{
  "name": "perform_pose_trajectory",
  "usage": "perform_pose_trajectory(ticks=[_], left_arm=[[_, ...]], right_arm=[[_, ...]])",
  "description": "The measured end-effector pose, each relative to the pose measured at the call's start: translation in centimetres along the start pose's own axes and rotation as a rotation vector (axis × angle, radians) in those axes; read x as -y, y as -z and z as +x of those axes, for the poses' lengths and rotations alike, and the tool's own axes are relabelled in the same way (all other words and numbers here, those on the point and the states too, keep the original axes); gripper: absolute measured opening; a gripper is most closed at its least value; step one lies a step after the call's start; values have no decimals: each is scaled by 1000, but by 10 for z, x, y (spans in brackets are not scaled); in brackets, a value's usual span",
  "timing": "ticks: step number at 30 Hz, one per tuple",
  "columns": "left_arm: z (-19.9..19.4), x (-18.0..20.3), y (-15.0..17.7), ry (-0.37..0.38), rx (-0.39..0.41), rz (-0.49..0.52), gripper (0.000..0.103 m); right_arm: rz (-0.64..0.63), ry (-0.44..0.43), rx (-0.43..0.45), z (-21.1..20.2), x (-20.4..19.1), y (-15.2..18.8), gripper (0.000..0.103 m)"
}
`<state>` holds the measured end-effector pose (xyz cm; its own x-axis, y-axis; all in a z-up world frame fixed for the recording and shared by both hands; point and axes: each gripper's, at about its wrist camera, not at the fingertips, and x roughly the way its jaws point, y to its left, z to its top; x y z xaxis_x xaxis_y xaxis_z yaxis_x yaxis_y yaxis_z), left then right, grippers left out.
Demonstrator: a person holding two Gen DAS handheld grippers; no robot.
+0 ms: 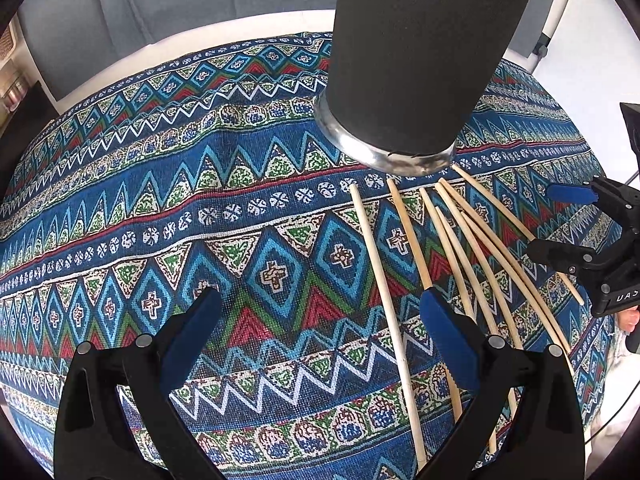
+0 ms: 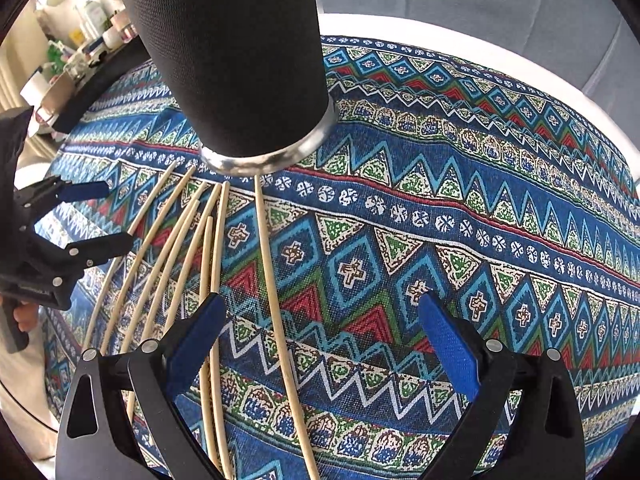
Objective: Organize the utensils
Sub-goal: 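Close the right gripper on a stick while the left gripper closes on another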
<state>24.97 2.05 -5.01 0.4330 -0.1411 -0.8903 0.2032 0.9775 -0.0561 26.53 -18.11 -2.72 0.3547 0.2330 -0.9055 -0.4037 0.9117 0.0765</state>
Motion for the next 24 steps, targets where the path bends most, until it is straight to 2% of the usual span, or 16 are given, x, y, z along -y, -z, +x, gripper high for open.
perform_pose_trajectory(ticks=[3, 7, 9, 11, 12, 14, 17, 18, 19, 20, 21, 22, 24], left_arm=[[4, 9, 1, -41, 0, 57, 98], [5, 9, 2, -34, 17, 58, 98], [5, 8, 3, -33, 22, 58, 98], [3, 7, 5, -33, 33, 60, 97], [1, 6, 7, -33, 38, 57, 95], [-3, 4, 10, -33, 45, 56, 91], [-10, -4, 16, -28, 58, 63, 83], [-12, -8, 17, -29, 62, 60, 74], [-15, -12, 18, -34, 66, 50, 60], [-18, -18, 19, -36, 72, 40, 51], [-20, -23, 20, -33, 74, 37, 34], [-22, -29, 21, -25, 73, 31, 23], [-25, -41, 25, -8, 72, 19, 13]], right_arm=[[-37, 38, -1, 4, -7, 1, 92], [-76, 55, 30, 7, -15, 5, 92], [-87, 45, 53, 8, -17, 7, 87], [-103, 37, 84, 2, -17, 12, 60], [-100, 36, 91, 0, -16, 13, 53], [-90, 39, 100, -2, -13, 16, 31], [-92, 48, 123, -5, -9, 20, 21], [-90, 49, 127, -5, -8, 22, 17], [-85, 51, 132, -6, -7, 24, 14], [-81, 55, 136, -7, -5, 28, 12], [-82, 60, 140, -8, -3, 29, 10], [-84, 65, 142, -8, 0, 30, 6], [-86, 69, 144, -9, 4, 26, 4]])
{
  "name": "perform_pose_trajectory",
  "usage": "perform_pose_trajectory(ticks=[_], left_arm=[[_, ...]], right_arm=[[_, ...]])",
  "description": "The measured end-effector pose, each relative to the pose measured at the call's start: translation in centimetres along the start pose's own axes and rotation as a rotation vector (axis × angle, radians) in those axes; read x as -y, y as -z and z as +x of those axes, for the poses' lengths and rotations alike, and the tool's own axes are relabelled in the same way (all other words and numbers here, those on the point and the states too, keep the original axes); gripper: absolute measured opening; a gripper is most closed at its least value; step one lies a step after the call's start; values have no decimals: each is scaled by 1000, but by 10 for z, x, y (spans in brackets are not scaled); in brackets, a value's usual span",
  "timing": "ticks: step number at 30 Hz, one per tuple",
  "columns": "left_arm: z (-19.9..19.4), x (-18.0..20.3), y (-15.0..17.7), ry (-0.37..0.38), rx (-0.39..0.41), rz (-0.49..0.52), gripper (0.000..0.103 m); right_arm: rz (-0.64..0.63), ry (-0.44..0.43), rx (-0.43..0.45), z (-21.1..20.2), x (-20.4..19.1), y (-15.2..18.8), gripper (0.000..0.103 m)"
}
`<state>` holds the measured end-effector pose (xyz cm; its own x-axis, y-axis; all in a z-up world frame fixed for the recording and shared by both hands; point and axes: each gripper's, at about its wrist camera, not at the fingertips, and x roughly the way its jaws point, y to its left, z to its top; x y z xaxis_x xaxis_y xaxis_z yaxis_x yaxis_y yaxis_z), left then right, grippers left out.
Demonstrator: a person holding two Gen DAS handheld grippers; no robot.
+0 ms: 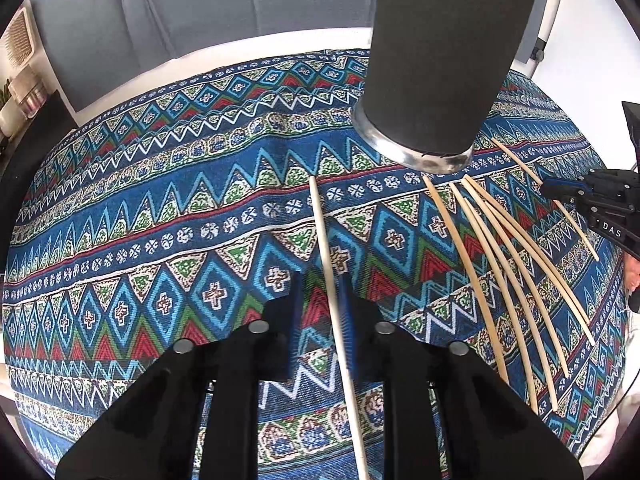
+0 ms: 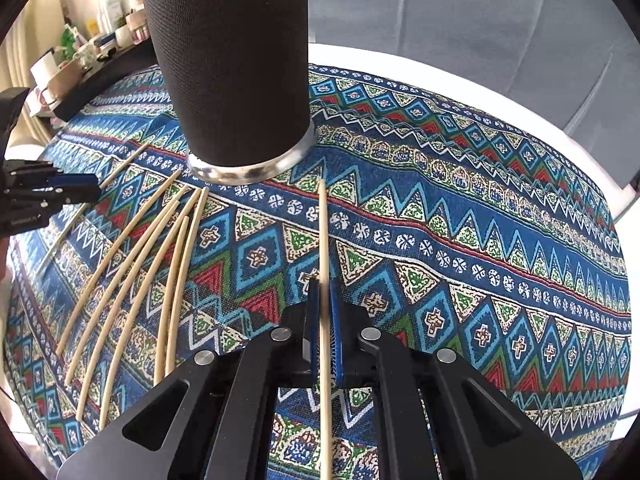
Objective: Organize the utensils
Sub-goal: 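Close the right gripper on a stick while the left gripper closes on another, then carry a stick in the right gripper over the cup while the left gripper carries one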
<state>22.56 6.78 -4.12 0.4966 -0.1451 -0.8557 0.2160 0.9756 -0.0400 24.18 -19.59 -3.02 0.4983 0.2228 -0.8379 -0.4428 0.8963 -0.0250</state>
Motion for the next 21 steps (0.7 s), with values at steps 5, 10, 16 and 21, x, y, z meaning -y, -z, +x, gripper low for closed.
perform_pose_trajectory(ticks=[5, 10, 16, 21], left_arm=[[-6, -20, 7, 77, -3, -78, 5], [-5, -46, 9, 179, -23, -185, 5], [-16, -55, 11, 161, -15, -200, 5], [-36, -56, 4, 146, 25, -199, 5]], right_arm=[[41, 24, 18, -4, 16, 0, 4], [102, 27, 20, -10, 37, 5, 4], [183, -7, 62, -27, 61, 10, 5], [216, -47, 118, -52, 71, 7, 5]])
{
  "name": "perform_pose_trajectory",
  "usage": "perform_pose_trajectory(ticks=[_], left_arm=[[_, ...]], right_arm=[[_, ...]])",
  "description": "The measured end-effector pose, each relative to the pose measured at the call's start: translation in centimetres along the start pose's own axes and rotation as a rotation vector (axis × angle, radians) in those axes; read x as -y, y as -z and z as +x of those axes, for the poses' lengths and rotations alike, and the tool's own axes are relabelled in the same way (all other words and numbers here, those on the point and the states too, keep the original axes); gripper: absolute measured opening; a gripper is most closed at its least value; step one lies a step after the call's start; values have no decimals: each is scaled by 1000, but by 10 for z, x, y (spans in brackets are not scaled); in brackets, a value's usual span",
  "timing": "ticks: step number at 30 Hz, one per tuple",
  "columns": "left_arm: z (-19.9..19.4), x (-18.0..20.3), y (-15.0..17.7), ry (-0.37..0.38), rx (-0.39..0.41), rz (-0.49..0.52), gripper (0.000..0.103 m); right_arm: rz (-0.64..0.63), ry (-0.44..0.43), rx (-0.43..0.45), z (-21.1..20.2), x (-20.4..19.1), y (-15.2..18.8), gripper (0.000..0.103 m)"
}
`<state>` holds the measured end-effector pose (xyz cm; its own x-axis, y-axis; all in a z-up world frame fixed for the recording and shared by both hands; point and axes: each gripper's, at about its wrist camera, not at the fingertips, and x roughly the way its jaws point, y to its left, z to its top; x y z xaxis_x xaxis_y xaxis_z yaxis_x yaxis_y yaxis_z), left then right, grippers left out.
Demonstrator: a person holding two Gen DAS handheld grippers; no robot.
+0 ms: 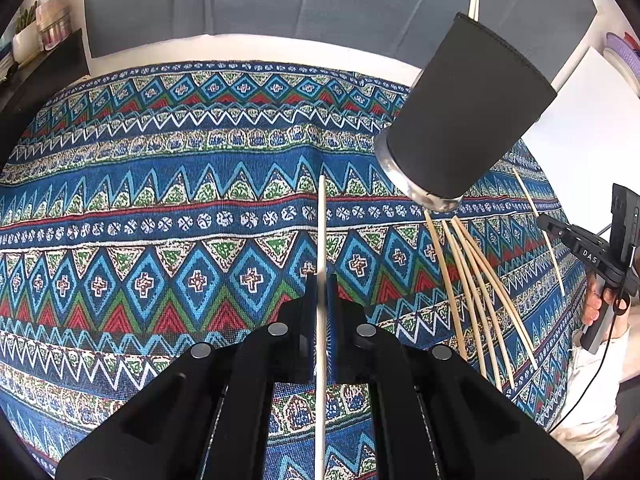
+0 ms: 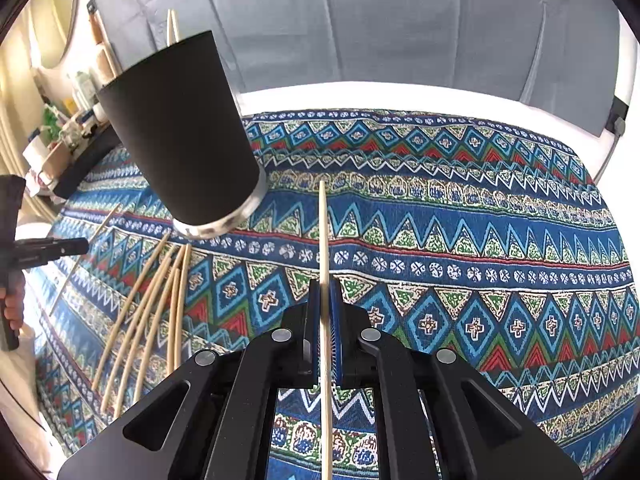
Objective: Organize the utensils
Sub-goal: 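Carry a stick in the right gripper over the cup while the left gripper carries one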
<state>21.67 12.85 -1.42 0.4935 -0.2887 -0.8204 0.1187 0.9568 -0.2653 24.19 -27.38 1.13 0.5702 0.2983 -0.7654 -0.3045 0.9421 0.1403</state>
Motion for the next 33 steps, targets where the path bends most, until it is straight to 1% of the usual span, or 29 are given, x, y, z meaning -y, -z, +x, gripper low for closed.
perform_pose_trajectory(ticks=[3, 6, 10, 15, 18, 25, 27, 33], left_arm=[[-13, 3, -7, 3, 26, 12, 5], [-24, 8, -15, -17, 50, 45, 5], [-40, 18, -28, -39, 99, 62, 5], [-67, 26, -46, -35, 160, 70, 5], [-78, 32, -57, -12, 180, 67, 5], [-100, 49, -85, 6, 243, 78, 5], [-106, 56, -92, 13, 263, 92, 5], [-115, 80, -113, 12, 321, 165, 5]], right_arm=[[-7, -4, 30, -11, -14, -8, 5], [-35, 48, 83, -26, -25, -15, 5], [-25, 51, 153, -48, -26, -29, 5], [-8, 29, 234, -69, -26, -47, 5], [-7, 10, 291, -79, -29, -56, 5], [-19, -32, 396, -95, -39, -75, 5], [-25, -32, 423, -98, -42, -79, 5], [-33, -76, 497, -103, -49, -94, 5]])
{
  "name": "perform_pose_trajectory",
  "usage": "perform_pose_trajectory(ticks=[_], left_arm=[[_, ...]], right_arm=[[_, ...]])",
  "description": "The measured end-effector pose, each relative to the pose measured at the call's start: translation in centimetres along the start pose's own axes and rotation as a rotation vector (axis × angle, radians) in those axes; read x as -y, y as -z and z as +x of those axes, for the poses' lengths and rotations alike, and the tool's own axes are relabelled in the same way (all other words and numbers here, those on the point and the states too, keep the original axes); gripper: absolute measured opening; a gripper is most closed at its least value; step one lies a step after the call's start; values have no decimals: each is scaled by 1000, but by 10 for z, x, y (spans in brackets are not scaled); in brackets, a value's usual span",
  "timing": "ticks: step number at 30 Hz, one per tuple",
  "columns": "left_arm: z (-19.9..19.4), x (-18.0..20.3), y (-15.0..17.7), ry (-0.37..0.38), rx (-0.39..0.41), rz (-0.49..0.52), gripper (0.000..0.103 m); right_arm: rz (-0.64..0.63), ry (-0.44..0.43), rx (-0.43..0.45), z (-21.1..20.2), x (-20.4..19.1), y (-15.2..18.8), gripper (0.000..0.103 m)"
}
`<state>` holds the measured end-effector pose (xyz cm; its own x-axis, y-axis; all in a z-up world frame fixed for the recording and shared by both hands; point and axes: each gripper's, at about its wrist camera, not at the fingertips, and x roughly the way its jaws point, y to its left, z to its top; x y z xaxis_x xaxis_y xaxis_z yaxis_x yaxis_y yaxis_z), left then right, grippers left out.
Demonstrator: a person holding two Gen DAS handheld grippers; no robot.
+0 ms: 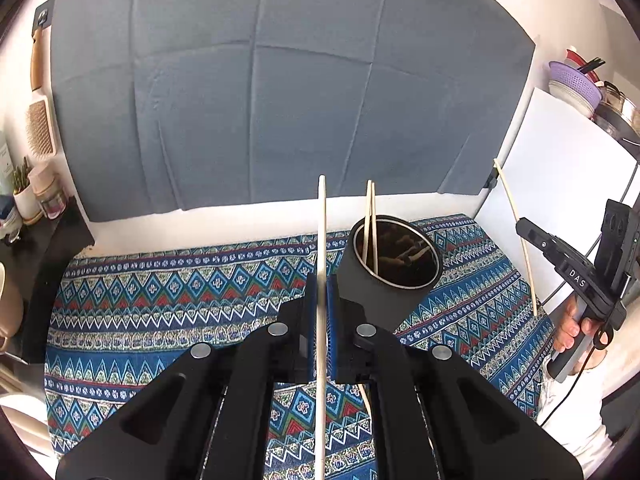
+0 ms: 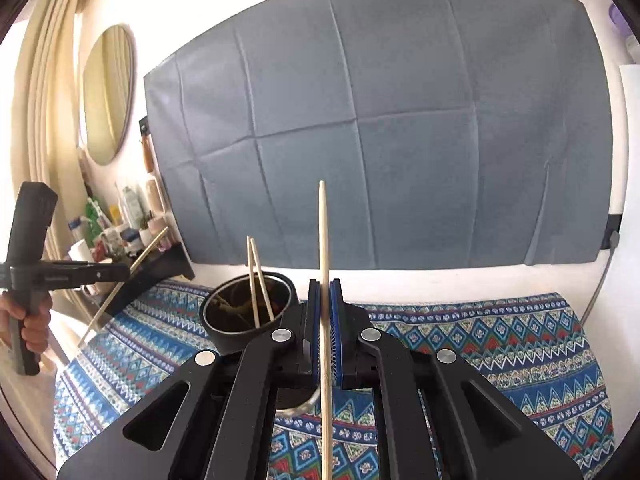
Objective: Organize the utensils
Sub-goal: 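Carry a stick in the right gripper over the cup while the left gripper carries one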
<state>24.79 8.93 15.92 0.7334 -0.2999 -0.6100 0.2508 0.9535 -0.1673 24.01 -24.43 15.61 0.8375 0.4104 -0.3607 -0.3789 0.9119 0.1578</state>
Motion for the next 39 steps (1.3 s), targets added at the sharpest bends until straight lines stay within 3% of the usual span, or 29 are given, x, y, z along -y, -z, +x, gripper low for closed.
perform_pose_trajectory(ticks=[10, 13, 23, 29, 34, 36, 39], left_arm=[[12, 30, -23, 78, 149, 86, 5], [22, 35, -23, 68, 192, 109, 5], [48, 21, -25, 196, 365, 20, 5], [57, 8, -29, 289, 469, -75, 5], [67, 8, -29, 273, 557, -93, 5], [70, 8, -29, 243, 588, -109, 5], [75, 7, -29, 267, 623, -128, 5]], right_arm=[[26, -140, 114, 21, -8, -17, 5], [34, -189, 152, 27, -11, -20, 5], [92, -338, 265, 58, -9, -20, 5], [173, -348, 299, 85, -3, -21, 5], [236, -378, 326, 103, 1, -18, 5], [245, -370, 331, 110, 1, -17, 5], [251, -331, 347, 118, 2, -14, 5]])
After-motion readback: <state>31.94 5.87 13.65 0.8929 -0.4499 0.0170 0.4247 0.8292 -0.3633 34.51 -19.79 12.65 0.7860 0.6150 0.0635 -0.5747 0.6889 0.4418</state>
